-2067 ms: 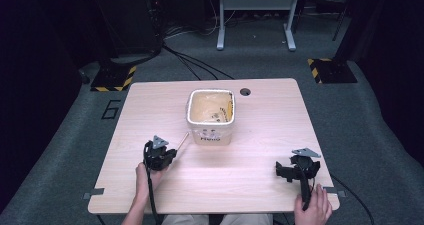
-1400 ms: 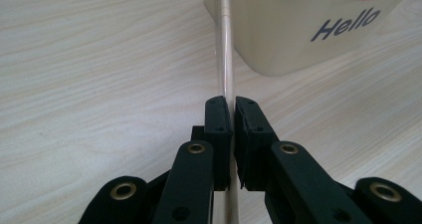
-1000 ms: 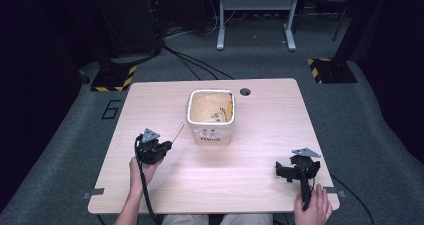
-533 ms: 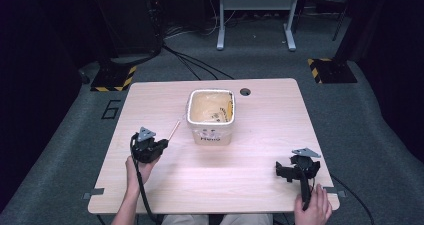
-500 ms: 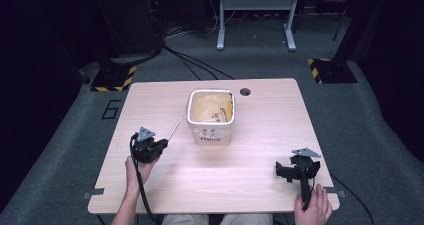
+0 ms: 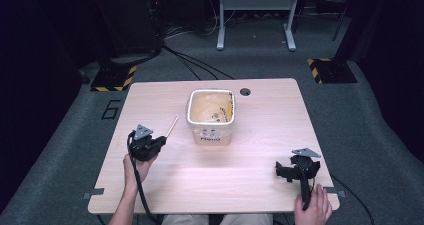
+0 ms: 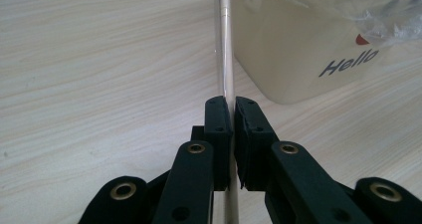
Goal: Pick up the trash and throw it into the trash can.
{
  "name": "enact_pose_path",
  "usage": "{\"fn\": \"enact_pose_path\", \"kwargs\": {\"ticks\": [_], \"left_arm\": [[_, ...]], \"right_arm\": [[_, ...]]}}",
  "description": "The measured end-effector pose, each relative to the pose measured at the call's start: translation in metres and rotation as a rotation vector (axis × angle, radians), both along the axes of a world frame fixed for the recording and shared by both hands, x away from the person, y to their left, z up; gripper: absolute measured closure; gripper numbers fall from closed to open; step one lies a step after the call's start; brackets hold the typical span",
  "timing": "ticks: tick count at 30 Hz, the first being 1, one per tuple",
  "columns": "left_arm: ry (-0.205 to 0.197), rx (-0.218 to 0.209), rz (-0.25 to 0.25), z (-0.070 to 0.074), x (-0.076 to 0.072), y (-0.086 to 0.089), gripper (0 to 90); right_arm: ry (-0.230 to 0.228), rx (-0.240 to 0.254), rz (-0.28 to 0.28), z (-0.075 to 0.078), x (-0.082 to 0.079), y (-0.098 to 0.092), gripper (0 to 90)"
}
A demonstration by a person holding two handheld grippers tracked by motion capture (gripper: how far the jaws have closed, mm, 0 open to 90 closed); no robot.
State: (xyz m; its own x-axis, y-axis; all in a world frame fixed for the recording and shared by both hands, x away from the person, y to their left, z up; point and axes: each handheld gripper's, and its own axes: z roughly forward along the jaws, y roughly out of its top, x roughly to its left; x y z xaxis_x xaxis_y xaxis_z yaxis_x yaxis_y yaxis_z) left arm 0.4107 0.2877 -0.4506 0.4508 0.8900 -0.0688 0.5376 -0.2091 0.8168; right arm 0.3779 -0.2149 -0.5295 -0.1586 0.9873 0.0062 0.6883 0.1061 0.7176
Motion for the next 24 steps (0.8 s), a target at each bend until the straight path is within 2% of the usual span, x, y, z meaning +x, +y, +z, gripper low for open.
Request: {"fn": "enact_pose_path", "kwargs": {"ticks": [7,24], "left_arm": [[-0.026,0.007,-0.006,0.01,0.003,-0.002,84.6],[-0.057,0.02,-0.03,0.027,0.009,-0.011,84.6]], "right_arm": [[0.0,0.001,0.001,0.0,0.0,0.0,0.0],[0.0,0.001,0.001,0.0,0.0,0.0,0.0]]}}
